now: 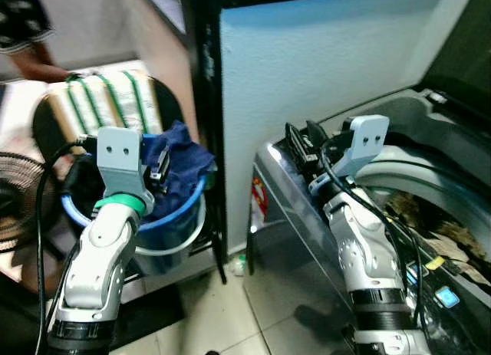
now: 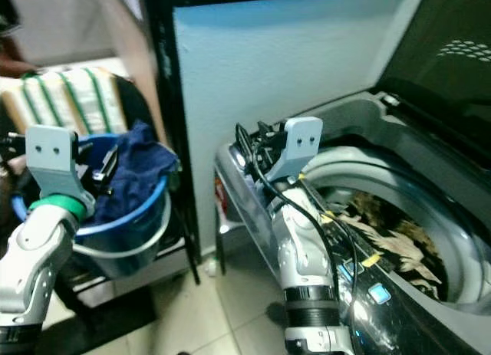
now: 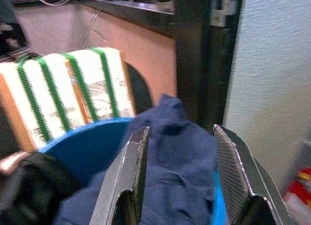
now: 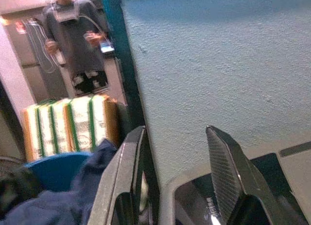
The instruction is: Clothes washing
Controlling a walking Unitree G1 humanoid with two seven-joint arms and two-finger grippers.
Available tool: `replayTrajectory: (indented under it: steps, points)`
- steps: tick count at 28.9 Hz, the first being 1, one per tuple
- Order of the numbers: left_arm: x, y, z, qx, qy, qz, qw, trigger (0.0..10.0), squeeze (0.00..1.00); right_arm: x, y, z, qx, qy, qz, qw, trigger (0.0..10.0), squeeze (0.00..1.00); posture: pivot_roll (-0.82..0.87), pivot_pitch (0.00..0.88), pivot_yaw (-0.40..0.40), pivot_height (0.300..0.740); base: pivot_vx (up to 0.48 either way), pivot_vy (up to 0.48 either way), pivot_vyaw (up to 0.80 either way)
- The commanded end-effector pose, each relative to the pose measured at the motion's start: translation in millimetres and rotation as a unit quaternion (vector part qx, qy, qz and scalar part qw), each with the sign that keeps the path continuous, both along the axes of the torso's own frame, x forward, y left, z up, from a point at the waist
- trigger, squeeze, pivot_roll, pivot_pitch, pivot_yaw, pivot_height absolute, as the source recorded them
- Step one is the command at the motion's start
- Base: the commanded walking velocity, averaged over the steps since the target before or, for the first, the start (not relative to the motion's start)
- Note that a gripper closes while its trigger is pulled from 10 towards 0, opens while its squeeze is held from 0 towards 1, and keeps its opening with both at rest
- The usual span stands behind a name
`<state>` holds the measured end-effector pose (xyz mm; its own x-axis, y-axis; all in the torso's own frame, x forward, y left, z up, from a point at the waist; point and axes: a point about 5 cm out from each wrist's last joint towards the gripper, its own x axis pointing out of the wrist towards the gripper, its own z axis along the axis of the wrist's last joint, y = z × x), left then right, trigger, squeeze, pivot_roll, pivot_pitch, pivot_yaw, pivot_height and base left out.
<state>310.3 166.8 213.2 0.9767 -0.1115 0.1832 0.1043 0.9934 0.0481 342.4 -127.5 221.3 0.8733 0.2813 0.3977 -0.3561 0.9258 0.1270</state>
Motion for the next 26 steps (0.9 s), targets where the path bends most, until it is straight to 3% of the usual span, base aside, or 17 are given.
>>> replayTrajectory:
  steps: [1, 19, 22, 26]
  points:
    - [-1.5, 4.3, -2.4, -0.001, 0.006, 0.003, 1.0, 10.0, 0.0, -0.7, 3.9, -2.8, 0.005, 0.006, 0.009, 1.0, 10.0, 0.0, 0.07, 0.0, 0.021, 0.74, 0.0, 0.0, 0.8]
    - [-5.3, -1.9, -1.5, -0.011, -0.006, -0.018, 1.0, 10.0, 0.0, 1.0, 1.9, 3.3, -0.001, -0.001, 0.025, 1.0, 10.0, 0.0, 0.06, 0.012, 0.004, 0.74, 0.0, 0.0, 0.8]
    - [-6.2, -2.7, -2.1, -0.017, -0.005, -0.019, 1.0, 10.0, 0.0, 0.9, 2.1, 3.6, 0.005, -0.001, 0.031, 1.0, 10.0, 0.0, 0.06, 0.016, -0.002, 0.74, 0.0, 0.0, 0.59]
    - [-9.2, -6.8, -2.0, -0.035, -0.01, -0.027, 0.999, 10.0, 0.0, -1.0, 2.4, 3.3, 0.012, 0.001, 0.038, 0.999, 10.0, 0.0, 0.05, 0.018, -0.012, 0.74, 0.0, 0.48, 0.0]
